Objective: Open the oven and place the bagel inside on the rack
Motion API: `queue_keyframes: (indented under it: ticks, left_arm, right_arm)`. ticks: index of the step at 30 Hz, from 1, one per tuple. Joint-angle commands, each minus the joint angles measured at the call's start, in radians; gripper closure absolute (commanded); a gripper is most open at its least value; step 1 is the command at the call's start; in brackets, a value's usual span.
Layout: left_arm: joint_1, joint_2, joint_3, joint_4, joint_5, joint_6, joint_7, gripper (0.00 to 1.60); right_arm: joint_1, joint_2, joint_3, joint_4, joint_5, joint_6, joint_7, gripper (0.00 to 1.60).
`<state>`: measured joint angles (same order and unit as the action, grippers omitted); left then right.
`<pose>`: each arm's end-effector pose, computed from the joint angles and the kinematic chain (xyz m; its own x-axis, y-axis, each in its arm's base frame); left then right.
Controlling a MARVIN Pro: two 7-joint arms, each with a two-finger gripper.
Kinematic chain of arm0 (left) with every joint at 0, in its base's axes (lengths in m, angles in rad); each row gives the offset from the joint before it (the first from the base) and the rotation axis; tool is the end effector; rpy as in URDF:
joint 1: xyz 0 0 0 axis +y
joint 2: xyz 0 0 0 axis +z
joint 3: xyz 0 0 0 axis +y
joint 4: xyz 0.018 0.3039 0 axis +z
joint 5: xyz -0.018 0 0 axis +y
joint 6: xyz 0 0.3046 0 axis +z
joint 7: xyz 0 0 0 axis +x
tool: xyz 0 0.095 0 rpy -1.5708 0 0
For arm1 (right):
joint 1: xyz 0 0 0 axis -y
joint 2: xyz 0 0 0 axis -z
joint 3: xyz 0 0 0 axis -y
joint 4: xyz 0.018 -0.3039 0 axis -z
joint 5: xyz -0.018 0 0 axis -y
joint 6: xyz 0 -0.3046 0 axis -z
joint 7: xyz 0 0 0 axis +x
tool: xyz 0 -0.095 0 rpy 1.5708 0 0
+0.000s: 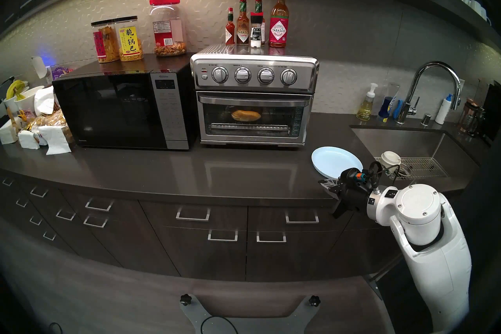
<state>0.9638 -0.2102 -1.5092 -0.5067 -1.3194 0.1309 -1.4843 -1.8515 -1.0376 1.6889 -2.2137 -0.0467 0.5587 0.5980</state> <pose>0.2767 0.5217 0.0082 -0.2485 0.1910 0.9496 -0.4852 -0.8731 0.0486 0.3093 -0.0583 -0.2117 0.1554 0.5484 0.8216 0.5630 -0.7326 0.3825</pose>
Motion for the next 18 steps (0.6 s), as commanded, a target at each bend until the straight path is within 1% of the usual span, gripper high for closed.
queue_keyframes:
  ticks: [1,5,6,7,8,9,10,13,15,16,18]
  left_arm:
    - [-0.007,0.011,-0.008,-0.004,-0.005,0.000,0.001,0.00]
    - [-0.007,0.012,-0.008,-0.003,-0.006,0.000,0.001,0.00]
    - [-0.007,0.012,-0.008,-0.003,-0.006,0.000,0.001,0.00]
    - [-0.006,0.012,-0.008,-0.003,-0.006,0.000,0.001,0.00]
    - [-0.006,0.012,-0.008,-0.003,-0.006,0.000,0.001,0.00]
    - [-0.006,0.012,-0.009,-0.003,-0.006,0.000,0.001,0.00]
    - [-0.006,0.012,-0.009,-0.003,-0.006,0.000,0.001,0.00]
    - [-0.006,0.012,-0.009,-0.003,-0.006,0.000,0.001,0.00]
    - [-0.006,0.012,-0.009,-0.003,-0.006,0.000,0.001,0.00]
    - [-0.006,0.012,-0.009,-0.003,-0.007,0.000,0.001,0.00]
    - [-0.006,0.012,-0.009,-0.003,-0.007,0.000,0.001,0.00]
  right_arm:
    - [-0.091,-0.095,0.037,-0.049,0.041,-0.105,-0.050,1.60]
    - [-0.133,-0.135,0.040,-0.057,0.057,-0.178,-0.077,1.60]
    - [-0.139,-0.143,0.039,-0.061,0.059,-0.178,-0.084,1.60]
    - [-0.156,-0.156,0.034,-0.064,0.058,-0.216,-0.098,1.60]
    - [-0.156,-0.156,0.034,-0.064,0.058,-0.216,-0.098,1.60]
    - [-0.164,-0.160,0.029,-0.066,0.053,-0.236,-0.106,1.60]
    - [-0.177,-0.172,0.025,-0.067,0.050,-0.264,-0.122,1.17]
    - [-0.198,-0.189,0.027,-0.063,0.050,-0.323,-0.142,1.17]
    - [-0.200,-0.192,0.026,-0.064,0.049,-0.323,-0.146,1.17]
    - [-0.207,-0.197,0.026,-0.061,0.049,-0.349,-0.153,1.17]
    - [-0.216,-0.204,0.026,-0.058,0.048,-0.378,-0.163,1.17]
